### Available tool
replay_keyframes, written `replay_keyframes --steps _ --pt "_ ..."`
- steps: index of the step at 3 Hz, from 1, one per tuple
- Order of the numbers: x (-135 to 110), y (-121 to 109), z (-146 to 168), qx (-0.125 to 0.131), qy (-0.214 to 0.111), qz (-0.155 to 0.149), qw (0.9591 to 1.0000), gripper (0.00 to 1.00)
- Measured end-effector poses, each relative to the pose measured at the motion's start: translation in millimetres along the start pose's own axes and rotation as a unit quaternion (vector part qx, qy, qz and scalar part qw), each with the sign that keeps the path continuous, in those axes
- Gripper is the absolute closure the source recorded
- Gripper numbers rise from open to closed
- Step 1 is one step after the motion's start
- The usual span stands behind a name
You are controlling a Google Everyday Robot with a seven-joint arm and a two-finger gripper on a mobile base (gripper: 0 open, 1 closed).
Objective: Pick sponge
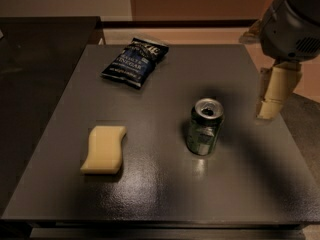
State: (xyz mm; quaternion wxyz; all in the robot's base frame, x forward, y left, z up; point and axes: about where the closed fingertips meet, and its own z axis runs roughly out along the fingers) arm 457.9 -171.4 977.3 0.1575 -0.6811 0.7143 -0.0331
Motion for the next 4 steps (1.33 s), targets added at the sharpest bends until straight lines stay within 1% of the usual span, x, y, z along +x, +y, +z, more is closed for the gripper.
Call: replay_keyframes --steps 1,2,3,4 --pt "-35 -5 9 -0.003 -0.017 -0.087 0.9961 0.0" --pt "-71 -3 10 -0.004 -0.03 -0.175 0.9841 0.0" --pt "-109 5 12 -0.01 -0.035 -0.263 0.9641 0.0" --pt "-142 14 17 -0.013 -0.035 -0.336 0.941 0.0"
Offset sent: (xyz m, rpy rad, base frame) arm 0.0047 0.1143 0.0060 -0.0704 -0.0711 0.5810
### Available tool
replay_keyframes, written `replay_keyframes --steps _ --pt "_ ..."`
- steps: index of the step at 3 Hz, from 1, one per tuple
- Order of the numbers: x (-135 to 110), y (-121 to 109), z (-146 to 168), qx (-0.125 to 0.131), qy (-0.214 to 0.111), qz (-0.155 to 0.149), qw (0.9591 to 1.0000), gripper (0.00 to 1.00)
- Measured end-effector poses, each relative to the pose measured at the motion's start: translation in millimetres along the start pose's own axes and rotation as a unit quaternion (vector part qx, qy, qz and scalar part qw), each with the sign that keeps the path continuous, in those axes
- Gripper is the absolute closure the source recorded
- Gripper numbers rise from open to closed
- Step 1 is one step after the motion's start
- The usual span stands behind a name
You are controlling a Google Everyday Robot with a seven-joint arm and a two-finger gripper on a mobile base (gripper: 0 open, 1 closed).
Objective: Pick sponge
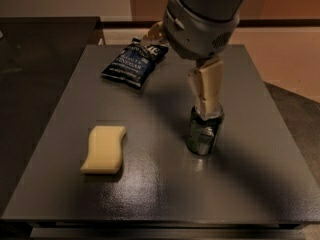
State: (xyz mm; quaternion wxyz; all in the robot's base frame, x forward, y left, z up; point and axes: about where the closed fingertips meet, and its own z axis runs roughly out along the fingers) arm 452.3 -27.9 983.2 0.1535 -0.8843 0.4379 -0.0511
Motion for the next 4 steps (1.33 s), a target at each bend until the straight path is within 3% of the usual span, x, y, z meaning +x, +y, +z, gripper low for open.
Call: replay_keyframes --steps 1,2,3,4 --pt "-25 -10 15 -0.007 -0.008 -0.069 0.9976 0.0" --pt "-48 -15 36 -0.021 -0.02 -0.136 0.9903 0.0" --pt "-63 -12 67 -0.056 -0.033 -0.194 0.9788 0.0" --pt "-71 -7 91 -0.09 -0.037 -0.231 0.9682 0.0"
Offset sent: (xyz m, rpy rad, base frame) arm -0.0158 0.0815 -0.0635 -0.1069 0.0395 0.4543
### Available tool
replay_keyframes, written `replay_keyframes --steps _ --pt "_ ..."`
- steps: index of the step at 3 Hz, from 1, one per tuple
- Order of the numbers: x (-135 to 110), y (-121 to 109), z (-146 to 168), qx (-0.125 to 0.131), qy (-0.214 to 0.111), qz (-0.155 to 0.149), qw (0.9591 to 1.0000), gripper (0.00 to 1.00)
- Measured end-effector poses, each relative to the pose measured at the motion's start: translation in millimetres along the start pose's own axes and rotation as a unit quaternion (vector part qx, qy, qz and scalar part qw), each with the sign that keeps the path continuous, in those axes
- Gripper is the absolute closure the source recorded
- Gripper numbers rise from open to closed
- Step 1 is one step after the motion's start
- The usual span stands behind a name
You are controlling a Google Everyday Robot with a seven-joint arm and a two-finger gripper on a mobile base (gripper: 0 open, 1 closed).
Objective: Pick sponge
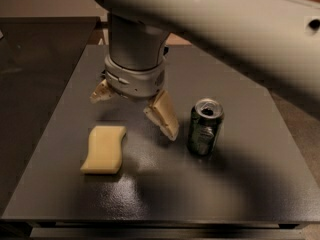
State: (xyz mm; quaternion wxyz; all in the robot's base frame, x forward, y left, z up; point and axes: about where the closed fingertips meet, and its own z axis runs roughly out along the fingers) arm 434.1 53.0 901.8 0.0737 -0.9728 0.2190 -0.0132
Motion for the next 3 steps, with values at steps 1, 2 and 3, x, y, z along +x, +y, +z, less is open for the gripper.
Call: replay_keyframes --steps 1,2,3 --pt "-8 -5 19 -0.014 -0.013 -0.027 0.9995 0.0" --pt "-16 -12 36 -0.02 -0.025 -0.048 0.9983 0.0" --pt "-24 -21 52 -0.025 -0.037 -0.066 0.9968 0.0"
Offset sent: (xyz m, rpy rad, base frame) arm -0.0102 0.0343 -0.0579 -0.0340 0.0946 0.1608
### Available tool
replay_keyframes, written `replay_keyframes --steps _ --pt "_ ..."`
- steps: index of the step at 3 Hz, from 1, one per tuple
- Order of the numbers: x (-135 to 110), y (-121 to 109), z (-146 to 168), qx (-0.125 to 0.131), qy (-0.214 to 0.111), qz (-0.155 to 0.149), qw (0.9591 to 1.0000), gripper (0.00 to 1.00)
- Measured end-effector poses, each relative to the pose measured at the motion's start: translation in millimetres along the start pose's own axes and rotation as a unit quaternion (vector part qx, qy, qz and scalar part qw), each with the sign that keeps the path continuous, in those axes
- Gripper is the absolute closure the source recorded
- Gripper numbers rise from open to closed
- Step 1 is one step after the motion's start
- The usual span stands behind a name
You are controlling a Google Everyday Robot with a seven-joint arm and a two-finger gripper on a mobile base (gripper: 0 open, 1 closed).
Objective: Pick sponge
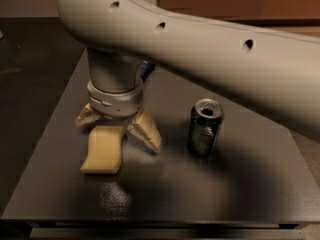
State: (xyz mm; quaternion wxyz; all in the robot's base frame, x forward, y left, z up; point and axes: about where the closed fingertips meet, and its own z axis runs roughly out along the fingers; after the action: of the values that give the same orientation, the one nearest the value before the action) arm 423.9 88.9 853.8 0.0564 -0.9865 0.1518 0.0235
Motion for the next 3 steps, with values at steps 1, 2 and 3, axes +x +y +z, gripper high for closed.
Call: replay_keyframes --steps 1,2,3 --pt "-6 -7 12 -0.006 -0.004 -0.015 0.9999 0.0" --pt "-9 -12 22 -0.015 -0.003 -0.022 0.9996 0.0" --pt "-10 -12 26 -0.022 0.007 -0.025 0.9994 0.18"
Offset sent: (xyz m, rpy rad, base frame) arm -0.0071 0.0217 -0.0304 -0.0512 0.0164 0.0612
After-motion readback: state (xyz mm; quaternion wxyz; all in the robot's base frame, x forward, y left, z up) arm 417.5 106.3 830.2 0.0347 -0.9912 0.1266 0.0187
